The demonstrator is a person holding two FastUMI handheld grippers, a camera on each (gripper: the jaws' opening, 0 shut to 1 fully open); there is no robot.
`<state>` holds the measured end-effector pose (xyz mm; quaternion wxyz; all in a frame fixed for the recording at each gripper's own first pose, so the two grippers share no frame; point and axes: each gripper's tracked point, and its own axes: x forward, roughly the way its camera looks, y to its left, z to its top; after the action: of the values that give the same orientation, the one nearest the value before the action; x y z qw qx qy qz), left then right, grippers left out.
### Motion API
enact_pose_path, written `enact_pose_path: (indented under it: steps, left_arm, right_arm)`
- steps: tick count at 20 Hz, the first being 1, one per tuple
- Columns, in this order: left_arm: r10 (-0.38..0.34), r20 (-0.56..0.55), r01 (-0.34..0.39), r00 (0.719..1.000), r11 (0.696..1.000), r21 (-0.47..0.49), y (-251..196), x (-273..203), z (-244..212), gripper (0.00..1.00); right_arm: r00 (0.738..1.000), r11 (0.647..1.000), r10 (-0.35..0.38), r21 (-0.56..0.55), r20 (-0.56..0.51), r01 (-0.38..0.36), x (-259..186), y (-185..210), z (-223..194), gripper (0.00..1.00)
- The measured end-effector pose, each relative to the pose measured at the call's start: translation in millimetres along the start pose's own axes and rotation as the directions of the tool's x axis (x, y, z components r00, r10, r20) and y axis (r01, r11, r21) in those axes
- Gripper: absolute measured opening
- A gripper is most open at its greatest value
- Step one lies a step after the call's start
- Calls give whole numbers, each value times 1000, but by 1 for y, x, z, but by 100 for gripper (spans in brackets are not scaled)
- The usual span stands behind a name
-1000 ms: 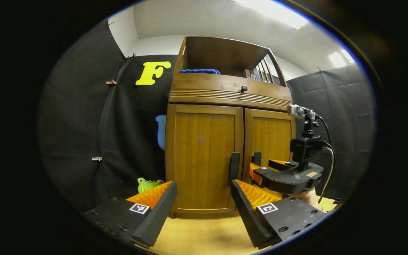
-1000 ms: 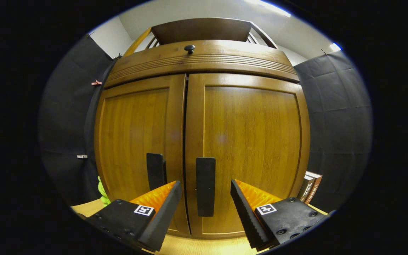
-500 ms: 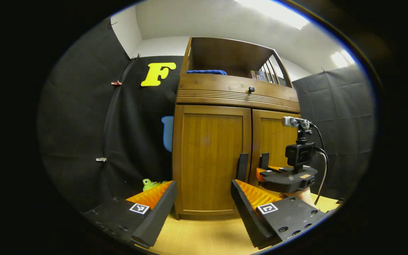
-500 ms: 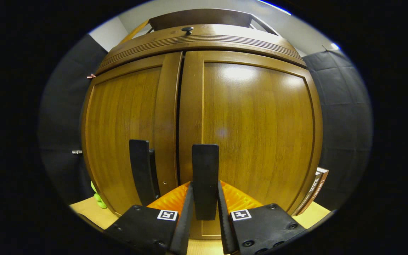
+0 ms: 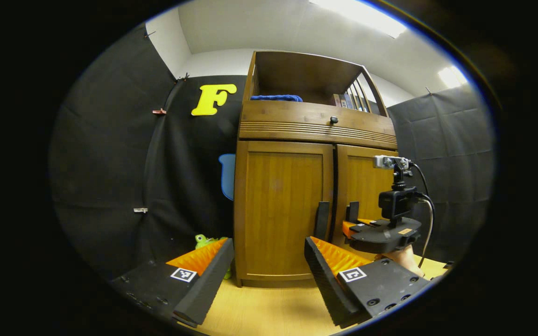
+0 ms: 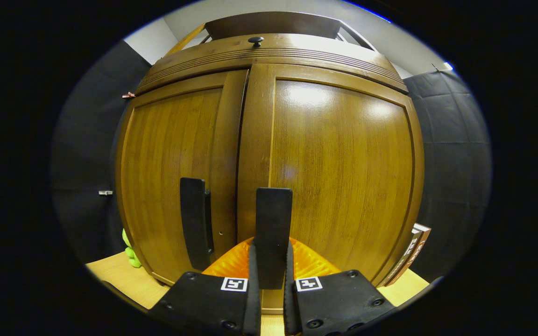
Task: Open the right door of the double-door shoe cabinet with the right hand, and open the left door with the left hand.
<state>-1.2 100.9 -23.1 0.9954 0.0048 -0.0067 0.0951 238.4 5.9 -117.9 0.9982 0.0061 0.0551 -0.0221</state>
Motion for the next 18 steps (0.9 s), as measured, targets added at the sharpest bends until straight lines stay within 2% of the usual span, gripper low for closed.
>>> enact_pose_path:
  steps: [1, 2, 3, 4, 7, 18]
  left_arm:
    - [8, 2, -8, 1000, 1000, 10, 0, -4, 2, 95]
    - [10, -2, -10, 1000, 1000, 14, -3, -6, 0, 95]
    - [11, -6, -11, 1000, 1000, 15, -5, -9, 0, 95]
    - [17, -6, -17, 1000, 1000, 18, -5, -12, 0, 95]
    - [28, -2, -28, 1000, 999, 30, -7, -19, 4, 95]
    - [-43, -22, 44, 999, 999, 33, -42, -31, -2, 95]
  right_arm:
    - [1000, 1000, 6, 3, 0, -6, -4, 0, 1, 19]
    - [1000, 1000, 11, 0, -2, -11, -9, -1, 1, 23]
    - [1000, 1000, 14, 0, -2, -14, -13, -2, 2, 19]
    - [1000, 1000, 19, 0, -4, -19, -17, -2, 1, 23]
    - [999, 999, 42, -6, -10, -42, -33, -5, 3, 23]
    - [997, 997, 76, -18, -16, -77, -90, -28, 6, 23]
